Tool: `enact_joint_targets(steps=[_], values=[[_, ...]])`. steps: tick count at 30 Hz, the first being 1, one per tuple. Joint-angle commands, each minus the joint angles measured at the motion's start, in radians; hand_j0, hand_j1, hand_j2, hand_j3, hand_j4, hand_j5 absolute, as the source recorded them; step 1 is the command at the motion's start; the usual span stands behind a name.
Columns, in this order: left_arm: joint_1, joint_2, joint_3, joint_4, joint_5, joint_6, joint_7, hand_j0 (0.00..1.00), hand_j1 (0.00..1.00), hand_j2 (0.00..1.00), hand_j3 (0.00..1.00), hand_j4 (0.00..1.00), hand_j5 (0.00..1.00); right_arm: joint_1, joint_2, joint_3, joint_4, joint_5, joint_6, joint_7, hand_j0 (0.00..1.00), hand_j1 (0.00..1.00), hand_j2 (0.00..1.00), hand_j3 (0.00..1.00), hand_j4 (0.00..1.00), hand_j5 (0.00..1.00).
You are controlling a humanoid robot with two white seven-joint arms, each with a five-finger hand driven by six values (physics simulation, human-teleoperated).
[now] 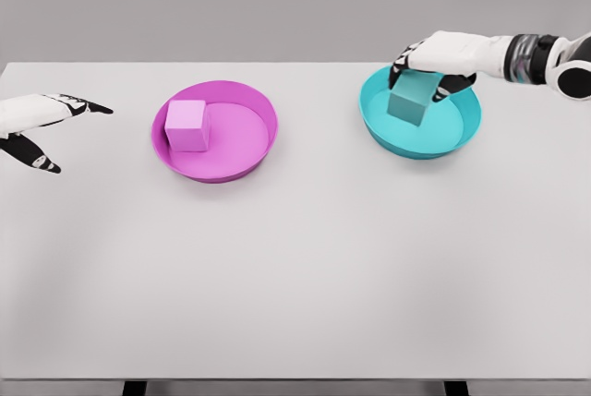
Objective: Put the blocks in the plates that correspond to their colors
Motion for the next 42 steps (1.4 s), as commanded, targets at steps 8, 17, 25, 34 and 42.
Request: enact_joint_targets(steps=[8, 17, 25, 34, 42], values=[[0.000, -0.001, 0.000, 0.000, 0.006, 0.002, 0.000, 1.00, 1.00, 1.00, 1.00, 1.00, 1.00, -0.008, 0.088, 0.000, 0.198, -0.001, 0.002, 0.000, 0.59, 0.59, 0.59, 0.59, 0.59, 0.59], [0.000, -0.007, 0.002, -0.002, 0.005, 0.002, 0.000, 1.00, 1.00, 1.00, 1.00, 1.00, 1.00, -0.017, 0.125, -0.002, 0.266, 0.001, 0.002, 0.000, 1.00, 1.00, 1.00, 1.00, 1.00, 1.00], [0.002, -0.008, 0.002, -0.002, 0.005, 0.002, 0.000, 1.00, 1.00, 1.00, 1.00, 1.00, 1.00, -0.017, 0.070, -0.014, 0.230, -0.014, 0.002, -0.011, 1.00, 1.00, 1.00, 1.00, 1.00, 1.00], [0.002, -0.008, 0.002, -0.002, 0.005, 0.002, 0.000, 1.00, 1.00, 1.00, 1.00, 1.00, 1.00, 0.113, -0.157, -0.252, -0.136, -0.022, 0.002, -0.029, 1.00, 1.00, 1.00, 1.00, 1.00, 1.00], [0.002, -0.010, 0.002, 0.000, 0.005, 0.002, 0.000, 1.00, 1.00, 1.00, 1.00, 1.00, 1.00, 0.316, -0.280, -0.384, -0.299, -0.027, 0.002, -0.148, 1.00, 1.00, 1.00, 1.00, 1.00, 1.00]])
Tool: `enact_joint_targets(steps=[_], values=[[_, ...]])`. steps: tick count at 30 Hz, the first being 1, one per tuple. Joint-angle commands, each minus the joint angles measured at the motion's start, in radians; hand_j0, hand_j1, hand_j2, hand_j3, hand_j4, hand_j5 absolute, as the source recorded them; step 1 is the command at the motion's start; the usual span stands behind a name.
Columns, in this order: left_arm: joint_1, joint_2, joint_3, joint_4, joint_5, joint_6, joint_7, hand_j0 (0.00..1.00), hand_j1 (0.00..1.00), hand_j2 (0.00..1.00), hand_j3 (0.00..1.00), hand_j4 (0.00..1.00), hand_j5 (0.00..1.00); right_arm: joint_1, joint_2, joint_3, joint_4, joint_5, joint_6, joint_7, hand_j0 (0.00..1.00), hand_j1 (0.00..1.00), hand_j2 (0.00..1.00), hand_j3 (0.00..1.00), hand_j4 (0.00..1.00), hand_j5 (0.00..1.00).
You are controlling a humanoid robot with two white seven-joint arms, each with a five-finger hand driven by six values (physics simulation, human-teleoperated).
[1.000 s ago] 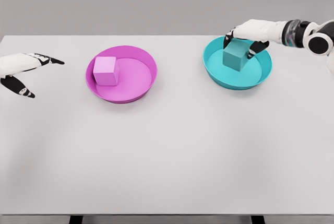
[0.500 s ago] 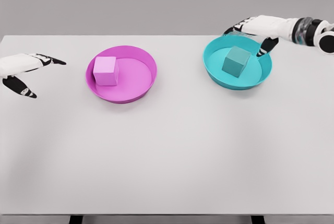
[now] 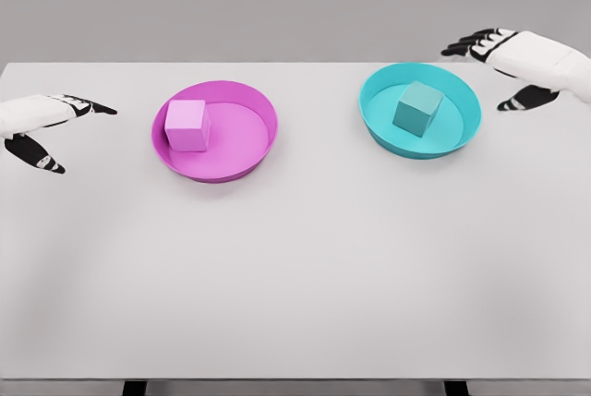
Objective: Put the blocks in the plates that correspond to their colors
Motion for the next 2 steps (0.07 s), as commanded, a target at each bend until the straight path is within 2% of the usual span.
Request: enact_joint_targets(steps=[1, 2], values=[[0.000, 0.000, 0.001, 0.000, 0.006, 0.002, 0.000, 1.00, 1.00, 1.00, 1.00, 1.00, 1.00, 0.000, -0.018, -0.030, -0.027, -0.007, 0.001, -0.011, 1.00, 1.00, 1.00, 1.00, 1.00, 1.00], [0.000, 0.000, 0.001, 0.000, 0.006, 0.002, 0.000, 1.00, 1.00, 1.00, 1.00, 1.00, 1.00, 0.000, -0.018, -0.030, -0.027, -0.007, 0.001, -0.011, 1.00, 1.00, 1.00, 1.00, 1.00, 1.00]])
